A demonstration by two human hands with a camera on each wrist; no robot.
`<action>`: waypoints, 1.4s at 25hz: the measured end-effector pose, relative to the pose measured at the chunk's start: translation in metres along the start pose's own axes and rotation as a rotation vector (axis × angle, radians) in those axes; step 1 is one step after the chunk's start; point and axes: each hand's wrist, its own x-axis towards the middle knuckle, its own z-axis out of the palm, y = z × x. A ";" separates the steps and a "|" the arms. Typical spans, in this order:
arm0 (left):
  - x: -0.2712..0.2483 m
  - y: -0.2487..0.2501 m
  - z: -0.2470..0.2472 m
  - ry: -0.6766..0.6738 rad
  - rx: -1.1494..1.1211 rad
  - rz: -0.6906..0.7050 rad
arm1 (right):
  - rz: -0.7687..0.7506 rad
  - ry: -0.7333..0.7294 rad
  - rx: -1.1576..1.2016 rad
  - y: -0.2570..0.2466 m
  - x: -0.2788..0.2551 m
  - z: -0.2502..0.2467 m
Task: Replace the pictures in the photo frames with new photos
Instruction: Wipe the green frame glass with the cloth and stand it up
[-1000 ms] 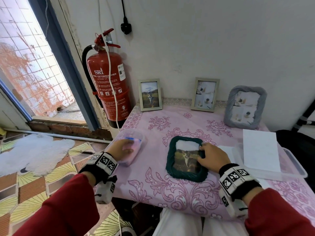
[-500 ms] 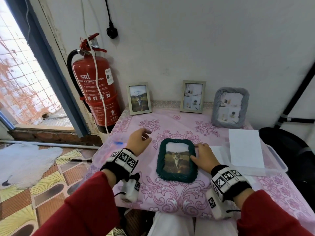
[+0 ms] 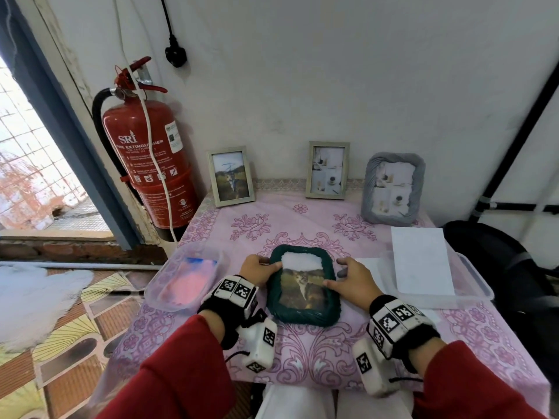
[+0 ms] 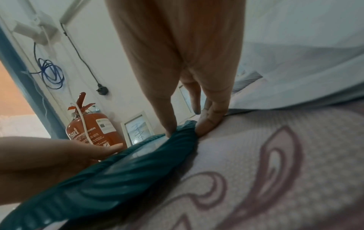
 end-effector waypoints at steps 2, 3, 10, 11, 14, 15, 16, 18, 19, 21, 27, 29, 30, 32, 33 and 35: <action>-0.004 0.005 -0.002 -0.039 -0.150 -0.019 | 0.043 0.011 0.097 0.000 0.001 0.001; -0.008 0.009 -0.002 -0.064 -0.234 -0.034 | 0.054 0.013 0.142 0.000 0.003 0.001; -0.023 0.025 -0.009 -0.129 -0.444 0.035 | 0.032 0.094 0.546 -0.013 0.012 -0.002; -0.023 0.027 -0.009 -0.132 -0.470 0.039 | 0.024 0.087 0.627 -0.016 0.012 -0.005; -0.022 0.030 -0.010 -0.165 -0.531 0.053 | -0.025 0.052 0.729 -0.026 0.009 -0.012; -0.022 0.031 -0.010 -0.177 -0.545 0.064 | -0.044 0.046 0.728 -0.028 0.008 -0.013; -0.022 0.032 -0.009 -0.181 -0.554 0.075 | -0.059 0.045 0.725 -0.029 0.008 -0.014; -0.021 0.034 -0.009 -0.171 -0.565 0.097 | -0.075 0.049 0.741 -0.032 0.007 -0.016; -0.021 0.035 -0.008 -0.166 -0.572 0.106 | -0.080 0.050 0.762 -0.033 0.008 -0.016; -0.021 0.038 -0.008 -0.165 -0.586 0.119 | -0.088 0.052 0.798 -0.035 0.008 -0.018; -0.018 0.050 -0.013 -0.178 -0.637 0.159 | -0.107 0.051 0.870 -0.045 0.016 -0.023; -0.014 0.054 -0.015 -0.184 -0.664 0.179 | -0.108 0.041 0.903 -0.048 0.021 -0.025; -0.011 0.056 -0.016 -0.186 -0.676 0.188 | -0.107 0.036 0.921 -0.050 0.024 -0.026; -0.006 0.061 -0.017 -0.184 -0.705 0.203 | -0.109 0.029 0.957 -0.053 0.031 -0.027; -0.001 0.062 -0.018 -0.180 -0.721 0.210 | -0.110 0.026 0.969 -0.056 0.037 -0.028; 0.011 0.066 -0.021 -0.171 -0.748 0.223 | -0.108 0.018 0.992 -0.063 0.049 -0.028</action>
